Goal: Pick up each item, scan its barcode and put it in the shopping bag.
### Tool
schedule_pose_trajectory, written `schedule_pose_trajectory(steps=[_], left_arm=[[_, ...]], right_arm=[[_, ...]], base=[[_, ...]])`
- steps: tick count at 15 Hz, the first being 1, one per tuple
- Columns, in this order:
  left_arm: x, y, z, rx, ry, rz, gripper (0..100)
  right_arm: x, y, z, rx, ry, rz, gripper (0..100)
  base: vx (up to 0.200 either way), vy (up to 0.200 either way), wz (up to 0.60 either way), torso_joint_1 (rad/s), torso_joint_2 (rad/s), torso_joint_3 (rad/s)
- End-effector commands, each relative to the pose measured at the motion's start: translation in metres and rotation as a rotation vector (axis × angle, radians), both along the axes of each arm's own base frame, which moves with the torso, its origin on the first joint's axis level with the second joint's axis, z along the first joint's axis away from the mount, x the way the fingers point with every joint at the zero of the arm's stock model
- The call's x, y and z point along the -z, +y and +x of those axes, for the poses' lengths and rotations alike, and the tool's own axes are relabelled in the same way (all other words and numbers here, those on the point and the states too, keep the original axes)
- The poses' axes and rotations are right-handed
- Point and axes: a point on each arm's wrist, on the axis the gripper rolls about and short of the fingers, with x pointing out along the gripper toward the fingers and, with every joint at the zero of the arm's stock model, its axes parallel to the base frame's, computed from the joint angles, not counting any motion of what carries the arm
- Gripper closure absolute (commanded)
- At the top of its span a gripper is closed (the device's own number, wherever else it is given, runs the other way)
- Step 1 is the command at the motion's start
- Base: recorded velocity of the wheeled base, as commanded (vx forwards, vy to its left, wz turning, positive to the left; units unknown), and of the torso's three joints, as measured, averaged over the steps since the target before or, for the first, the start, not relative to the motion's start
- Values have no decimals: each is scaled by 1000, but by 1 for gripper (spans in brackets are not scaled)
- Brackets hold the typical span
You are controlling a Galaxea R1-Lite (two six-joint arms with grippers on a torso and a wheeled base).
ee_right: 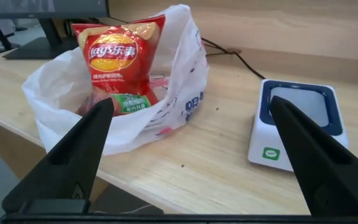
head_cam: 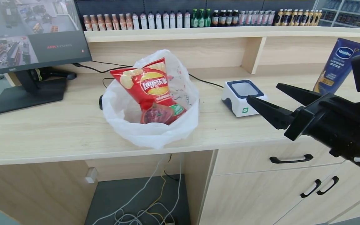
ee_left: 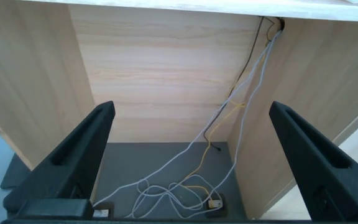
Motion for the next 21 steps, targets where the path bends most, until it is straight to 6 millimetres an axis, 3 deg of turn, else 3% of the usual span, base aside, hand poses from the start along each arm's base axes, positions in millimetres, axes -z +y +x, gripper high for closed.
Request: schedule_pose_trajectory(steps=[1,12,21], left_arm=[[0,0,0,0,0,-1,0],[0,0,0,0,0,-1,0],[0,0,0,0,-2,-1,0]], right_arm=[[1,1,2,1,5,-4,0],[3,1,2,2,11,-7,0],[6,-4,16,50,19,-11,0]], base=[[0,-200,0,2,2,2],[0,-200,0,5,4,3],[0,-178,0,0,2,2]])
